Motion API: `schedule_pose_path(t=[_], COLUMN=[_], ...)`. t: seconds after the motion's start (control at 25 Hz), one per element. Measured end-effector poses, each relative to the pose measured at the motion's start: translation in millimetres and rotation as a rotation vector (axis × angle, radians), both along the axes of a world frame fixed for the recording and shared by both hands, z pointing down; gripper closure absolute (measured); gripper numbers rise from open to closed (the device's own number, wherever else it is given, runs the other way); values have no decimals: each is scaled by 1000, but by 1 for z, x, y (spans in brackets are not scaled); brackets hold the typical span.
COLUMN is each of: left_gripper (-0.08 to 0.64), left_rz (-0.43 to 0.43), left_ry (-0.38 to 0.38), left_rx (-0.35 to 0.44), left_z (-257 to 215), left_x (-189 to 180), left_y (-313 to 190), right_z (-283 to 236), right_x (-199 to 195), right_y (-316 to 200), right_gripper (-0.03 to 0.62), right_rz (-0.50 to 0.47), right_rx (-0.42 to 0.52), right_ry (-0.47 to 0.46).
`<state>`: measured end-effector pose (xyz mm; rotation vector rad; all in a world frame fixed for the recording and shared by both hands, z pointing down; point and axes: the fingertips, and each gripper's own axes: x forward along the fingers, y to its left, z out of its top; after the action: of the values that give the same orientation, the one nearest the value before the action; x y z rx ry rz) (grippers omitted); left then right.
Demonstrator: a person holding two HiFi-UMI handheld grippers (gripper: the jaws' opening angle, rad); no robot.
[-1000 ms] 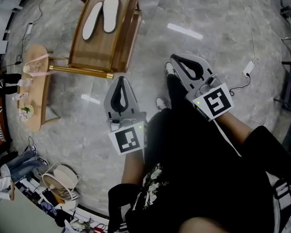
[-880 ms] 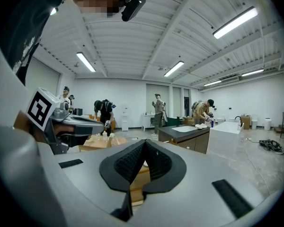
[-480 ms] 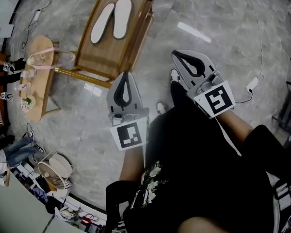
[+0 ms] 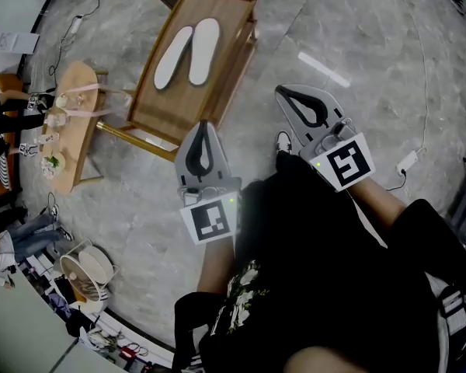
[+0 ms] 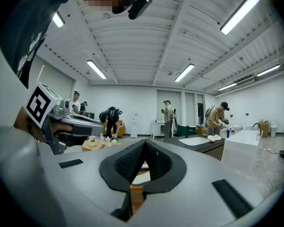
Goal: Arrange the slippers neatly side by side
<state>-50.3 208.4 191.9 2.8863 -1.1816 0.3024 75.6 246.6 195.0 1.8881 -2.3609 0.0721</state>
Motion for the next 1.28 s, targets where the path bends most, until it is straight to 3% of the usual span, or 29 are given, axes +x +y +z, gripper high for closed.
schedule_pose_path(t=[0.64,1.28], left_gripper=[561,561], left_rz=[-17,-64], left_ry=[15,1], left_rx=[-3,-25], left_z=[-1,11], left_x=[49,36], left_y=[-8,-17], right_z=[-8,8], right_x=[50,31], right_y=[-18,-31], right_gripper=[594,595], right_rz=[-16,-80], right_rx=[40,13], right_ry=[50,16])
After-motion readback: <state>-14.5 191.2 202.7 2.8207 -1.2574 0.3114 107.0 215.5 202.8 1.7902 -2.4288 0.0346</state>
